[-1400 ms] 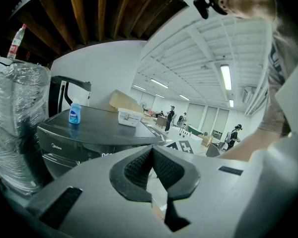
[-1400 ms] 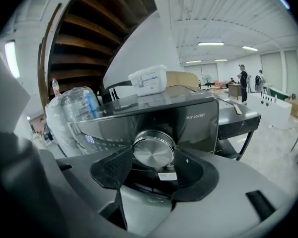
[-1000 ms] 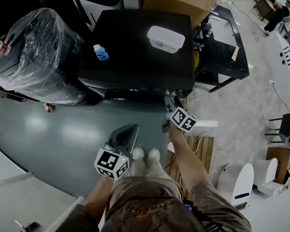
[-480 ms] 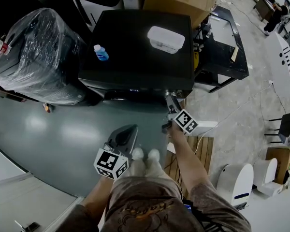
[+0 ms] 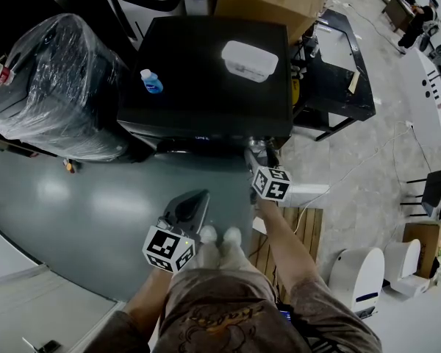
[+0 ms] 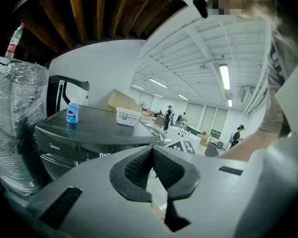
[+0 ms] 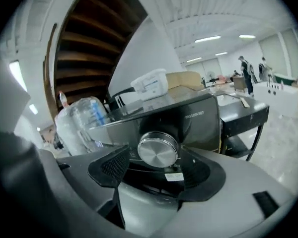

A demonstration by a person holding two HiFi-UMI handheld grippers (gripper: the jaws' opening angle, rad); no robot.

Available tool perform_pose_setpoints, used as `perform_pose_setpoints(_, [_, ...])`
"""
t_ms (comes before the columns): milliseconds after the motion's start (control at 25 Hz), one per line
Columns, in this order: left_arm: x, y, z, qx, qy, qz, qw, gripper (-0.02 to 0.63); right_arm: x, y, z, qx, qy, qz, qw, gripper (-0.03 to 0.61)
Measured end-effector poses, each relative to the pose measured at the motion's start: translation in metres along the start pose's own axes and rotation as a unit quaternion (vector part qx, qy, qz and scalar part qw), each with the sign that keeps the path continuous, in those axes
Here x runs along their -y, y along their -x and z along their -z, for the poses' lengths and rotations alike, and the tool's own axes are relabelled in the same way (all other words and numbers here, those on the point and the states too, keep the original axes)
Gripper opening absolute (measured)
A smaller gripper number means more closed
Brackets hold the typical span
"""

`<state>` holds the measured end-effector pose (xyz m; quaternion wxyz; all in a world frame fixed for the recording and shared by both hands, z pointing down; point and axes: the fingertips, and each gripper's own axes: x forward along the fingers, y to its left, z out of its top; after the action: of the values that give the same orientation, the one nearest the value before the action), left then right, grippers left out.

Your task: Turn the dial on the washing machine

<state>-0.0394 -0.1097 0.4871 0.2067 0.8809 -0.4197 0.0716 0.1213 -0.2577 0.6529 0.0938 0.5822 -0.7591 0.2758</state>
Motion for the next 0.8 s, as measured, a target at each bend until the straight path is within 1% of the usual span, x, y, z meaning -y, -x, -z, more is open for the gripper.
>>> perform_pose_setpoints(80, [0.0007,-0.0001,-0.0005,0.0,0.0,0.0,1.0,-0.008,-0.0033,-0.001,-0.0025,-0.01,0.059,0.014,0.998,0.284])
perform_pose_setpoints(200, [0.0011,0.0001,-0.0006,0.0,0.0,-0.001,1.0,-0.008,-0.0044,-0.0011,-0.0077,-0.019,0.132,0.043,0.99,0.284])
perform_pose_setpoints(320, [0.0007,0.0017,0.0005,0.0,0.001,-0.004,1.0,-0.008,-0.0037,-0.0025,-0.0058,-0.033,0.171,0.064,0.983,0.282])
perform_pose_setpoints(480, [0.0014,0.0026,-0.0002,0.001,0.0,-0.006,1.0,-0.008,-0.0018,-0.004,-0.0056,-0.043,0.165,0.068,0.983,0.278])
perform_pose_setpoints(560, [0.0008,0.0029,-0.0006,0.001,0.0,-0.007,1.0,-0.008,-0.0005,-0.0036,-0.0061,-0.046,0.155,0.068,0.985,0.241])
perform_pose_setpoints(600, [0.0004,0.0029,-0.0006,0.001,0.0,-0.007,1.0,-0.008,0.0001,-0.0034,-0.0061,-0.046,0.148,0.067,0.986,0.241])
perform_pose_setpoints(720, [0.0006,0.0021,0.0002,0.001,0.0,-0.007,1.0,-0.008,0.0018,-0.0038,-0.0051,-0.039,0.12,0.06,0.99,0.241])
perform_pose_setpoints(800, [0.0024,0.0013,0.0007,0.001,0.001,-0.006,1.0,-0.008,0.0037,-0.003,-0.0053,-0.029,0.086,0.052,0.995,0.241])
